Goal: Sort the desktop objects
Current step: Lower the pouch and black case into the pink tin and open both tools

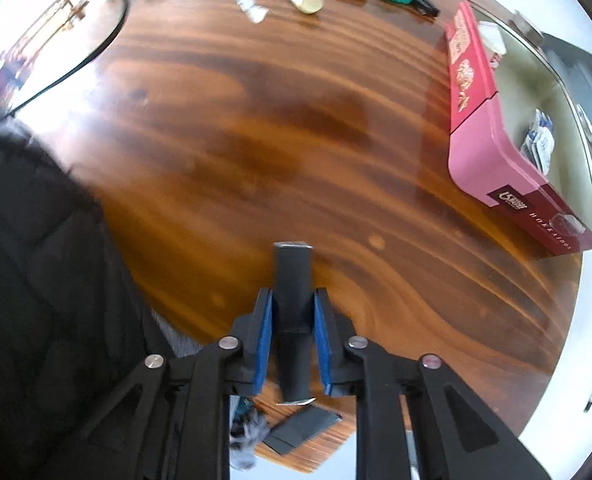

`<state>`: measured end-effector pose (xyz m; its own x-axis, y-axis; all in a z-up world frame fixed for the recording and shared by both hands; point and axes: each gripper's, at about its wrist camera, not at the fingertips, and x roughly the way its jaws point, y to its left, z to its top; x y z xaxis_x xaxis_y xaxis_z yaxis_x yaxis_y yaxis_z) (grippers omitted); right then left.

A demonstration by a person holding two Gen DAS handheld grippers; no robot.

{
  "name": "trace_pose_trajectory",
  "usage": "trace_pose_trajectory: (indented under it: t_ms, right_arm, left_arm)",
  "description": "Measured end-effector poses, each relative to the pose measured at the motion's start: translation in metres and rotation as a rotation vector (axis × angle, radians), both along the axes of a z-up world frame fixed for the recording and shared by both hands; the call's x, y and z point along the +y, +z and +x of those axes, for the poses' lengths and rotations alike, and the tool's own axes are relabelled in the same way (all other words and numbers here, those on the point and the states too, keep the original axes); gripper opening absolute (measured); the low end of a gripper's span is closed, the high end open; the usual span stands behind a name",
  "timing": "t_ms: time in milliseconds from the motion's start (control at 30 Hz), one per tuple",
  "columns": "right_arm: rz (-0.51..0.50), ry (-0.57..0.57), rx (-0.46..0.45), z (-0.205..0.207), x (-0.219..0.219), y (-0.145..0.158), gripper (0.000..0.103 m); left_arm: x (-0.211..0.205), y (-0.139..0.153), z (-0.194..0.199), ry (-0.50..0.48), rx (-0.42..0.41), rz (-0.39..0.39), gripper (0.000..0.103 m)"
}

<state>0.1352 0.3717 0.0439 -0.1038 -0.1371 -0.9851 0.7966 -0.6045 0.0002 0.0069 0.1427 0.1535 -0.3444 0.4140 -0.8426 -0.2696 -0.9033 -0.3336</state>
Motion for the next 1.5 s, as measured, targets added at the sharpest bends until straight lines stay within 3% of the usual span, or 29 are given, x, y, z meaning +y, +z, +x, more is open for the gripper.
trace_pose_trajectory:
  t_ms: [133,233,467,600,667,800,1067,1233,1367,1500]
  right_arm:
    - [-0.100,-0.080,-0.058,-0.014,0.002,0.006,0.021]
    - [-0.194,-0.134,-0.059,-0.028,0.010,0.027,0.021]
    - [-0.348,-0.294,0.125,-0.091,0.029,0.099,0.022]
    - [-0.351,-0.426,0.225,-0.139,0.046,0.114,0.022]
    - [-0.319,-0.489,0.272,-0.161,0.049,0.112,0.022]
    - [-0.327,-0.601,0.258,-0.183,0.066,0.111,0.022]
    - [-0.282,-0.691,0.224,-0.207,0.083,0.080,0.022]
    - [-0.264,-0.676,0.218,-0.206,0.085,0.074,0.022]
    - [-0.297,-0.707,0.174,-0.209,0.090,0.069,0.023]
    - [-0.322,-0.727,0.168,-0.204,0.092,0.072,0.036]
  left_arm:
    - [-0.005,0.001,-0.002,0.015,-0.001,0.001,0.035]
    - [-0.006,0.003,-0.004,0.022,0.006,-0.001,0.035]
    - [0.025,0.016,-0.018,-0.006,0.045,0.004,0.035]
    - [0.057,0.023,-0.030,-0.049,0.072,0.018,0.035]
    - [0.077,0.024,-0.038,-0.070,0.094,0.015,0.035]
    - [0.109,0.018,-0.056,-0.088,0.102,0.023,0.035]
    - [0.152,-0.008,-0.086,-0.100,0.074,-0.007,0.035]
    - [0.164,-0.020,-0.095,-0.101,0.031,-0.021,0.052]
    - [0.166,-0.020,-0.093,-0.101,0.012,-0.007,0.052]
    - [0.159,-0.012,-0.087,-0.089,0.038,-0.026,0.052]
